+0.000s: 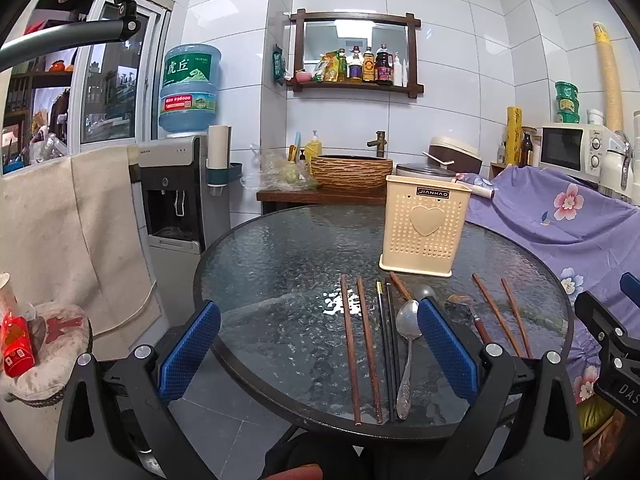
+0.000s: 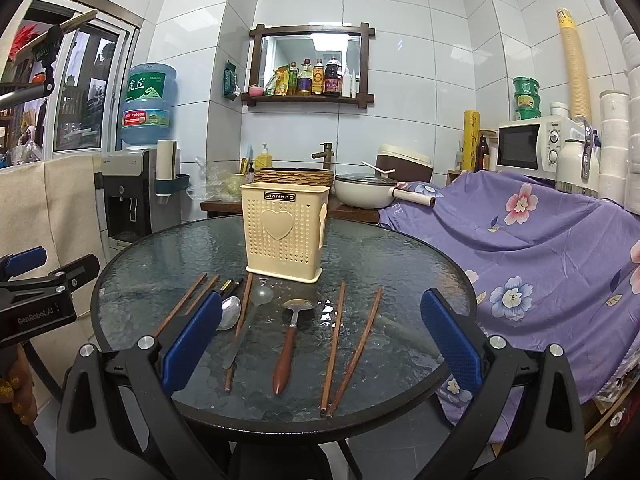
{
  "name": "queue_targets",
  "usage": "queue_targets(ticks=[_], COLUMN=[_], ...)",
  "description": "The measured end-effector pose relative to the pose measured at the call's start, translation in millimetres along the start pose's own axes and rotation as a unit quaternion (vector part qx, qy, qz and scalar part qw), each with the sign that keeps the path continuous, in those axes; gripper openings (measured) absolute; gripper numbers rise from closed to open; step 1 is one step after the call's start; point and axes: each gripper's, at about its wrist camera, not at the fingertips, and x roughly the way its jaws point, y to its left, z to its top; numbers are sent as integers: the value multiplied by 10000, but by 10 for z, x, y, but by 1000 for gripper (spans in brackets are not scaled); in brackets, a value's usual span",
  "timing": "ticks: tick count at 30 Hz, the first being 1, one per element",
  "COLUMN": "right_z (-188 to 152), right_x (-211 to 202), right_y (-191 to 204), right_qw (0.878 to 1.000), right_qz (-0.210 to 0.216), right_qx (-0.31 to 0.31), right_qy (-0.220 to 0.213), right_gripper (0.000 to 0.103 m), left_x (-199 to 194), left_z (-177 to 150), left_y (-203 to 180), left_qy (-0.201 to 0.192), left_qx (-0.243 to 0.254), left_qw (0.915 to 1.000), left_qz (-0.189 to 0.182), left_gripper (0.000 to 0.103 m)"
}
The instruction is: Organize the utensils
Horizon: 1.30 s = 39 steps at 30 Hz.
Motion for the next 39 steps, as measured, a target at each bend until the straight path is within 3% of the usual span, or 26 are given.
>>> queue_targets(ticks=[39], right_z=[13], right_x=[12], right_y=[40], right_qw=[10000], right_qz=[18], right_qx=[22], right_qy=[15], right_gripper=[98], left_x=[-7], left_z=[22], left_y=[-40], left_qy=[-51], left_qx=[46], left_qw=[10000], left_qz=[7], left_gripper=[97])
